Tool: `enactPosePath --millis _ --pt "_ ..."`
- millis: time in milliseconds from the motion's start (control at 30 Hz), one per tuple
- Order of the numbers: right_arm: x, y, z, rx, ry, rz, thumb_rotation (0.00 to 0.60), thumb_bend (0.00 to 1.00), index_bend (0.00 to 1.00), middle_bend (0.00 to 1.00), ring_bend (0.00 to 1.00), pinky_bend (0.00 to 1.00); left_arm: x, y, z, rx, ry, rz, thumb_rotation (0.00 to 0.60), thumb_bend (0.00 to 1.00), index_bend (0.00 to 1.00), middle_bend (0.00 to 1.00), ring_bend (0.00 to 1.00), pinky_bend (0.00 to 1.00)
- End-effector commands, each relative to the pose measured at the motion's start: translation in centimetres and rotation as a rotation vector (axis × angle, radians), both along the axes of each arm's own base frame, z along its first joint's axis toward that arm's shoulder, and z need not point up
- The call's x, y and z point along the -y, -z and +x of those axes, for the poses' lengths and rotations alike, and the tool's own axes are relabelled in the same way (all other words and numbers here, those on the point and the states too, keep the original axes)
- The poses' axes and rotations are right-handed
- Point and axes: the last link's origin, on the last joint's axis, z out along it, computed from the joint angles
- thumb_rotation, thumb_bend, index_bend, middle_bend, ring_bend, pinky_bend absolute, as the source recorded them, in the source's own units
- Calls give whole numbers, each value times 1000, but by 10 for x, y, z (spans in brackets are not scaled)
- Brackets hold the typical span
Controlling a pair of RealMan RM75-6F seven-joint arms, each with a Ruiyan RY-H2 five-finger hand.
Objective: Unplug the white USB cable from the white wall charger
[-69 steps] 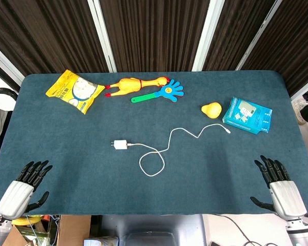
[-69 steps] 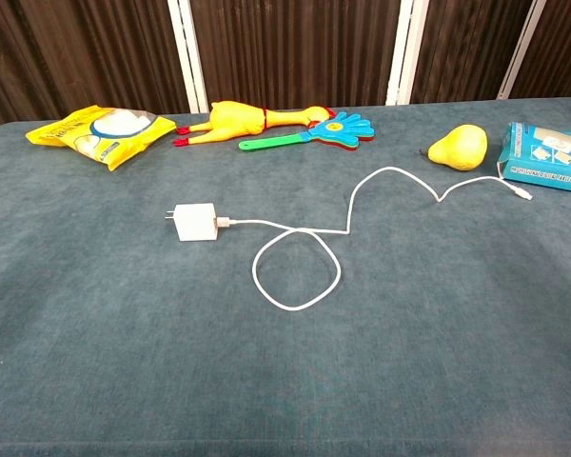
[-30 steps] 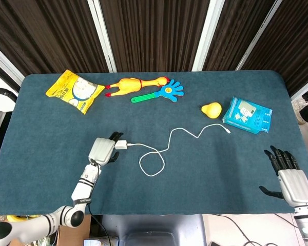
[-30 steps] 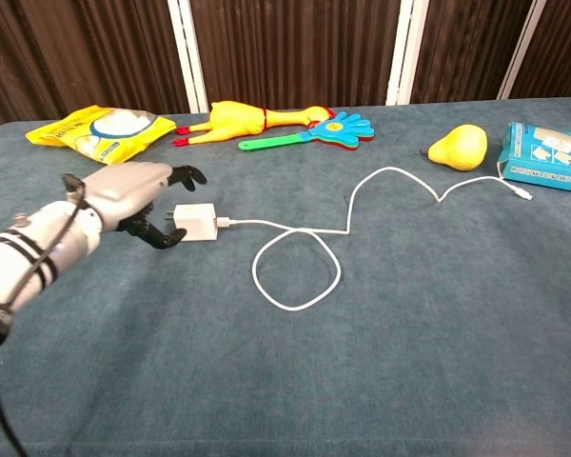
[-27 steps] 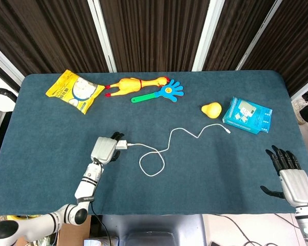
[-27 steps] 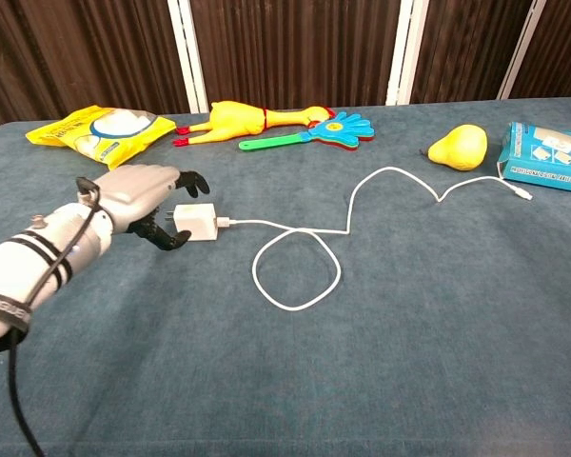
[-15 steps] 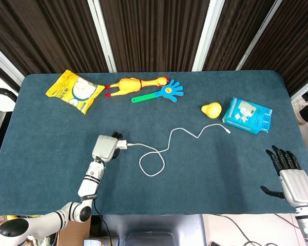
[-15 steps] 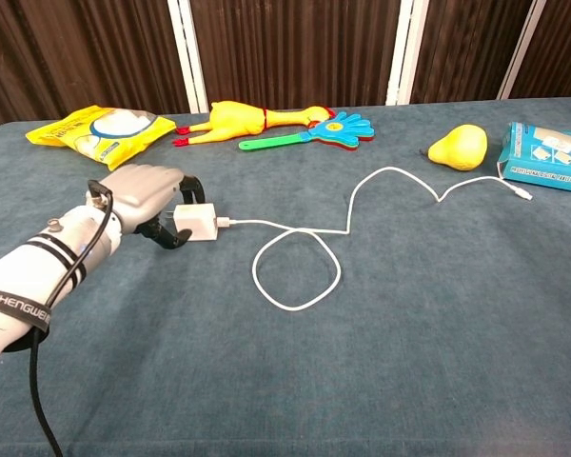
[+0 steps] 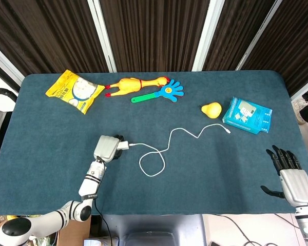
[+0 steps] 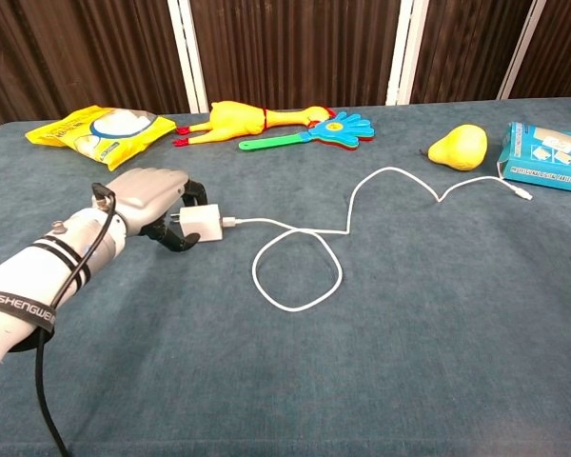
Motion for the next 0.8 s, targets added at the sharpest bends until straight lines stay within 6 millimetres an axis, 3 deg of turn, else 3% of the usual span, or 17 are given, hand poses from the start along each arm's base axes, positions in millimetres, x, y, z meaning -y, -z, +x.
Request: enactPosePath --millis 33,167,333,467,567,800 --pt "0 0 0 -1 1 2 600 251 0 0 0 0 2 0 4 29 7 10 600 432 585 587 1000 1000" --pt "0 2 1 -1 -3 10 600 250 0 0 0 0 7 -1 8 78 27 13 600 527 721 717 1000 1000" --pt "6 9 7 13 -40 37 600 250 0 0 0 0 18 -10 13 158 39 -10 600 604 749 752 1000 1000" --pt "25 19 27 54 -129 114 600 251 0 0 0 0 31 -24 16 207 34 -33 600 619 749 759 1000 1000" --pt "53 31 50 110 -178 177 600 251 26 0 0 0 41 -34 17 202 38 -35 600 626 749 759 1000 1000" --pt "103 76 127 274 -324 190 600 251 295 0 0 0 62 -53 20 211 38 -19 600 630 749 759 1000 1000"
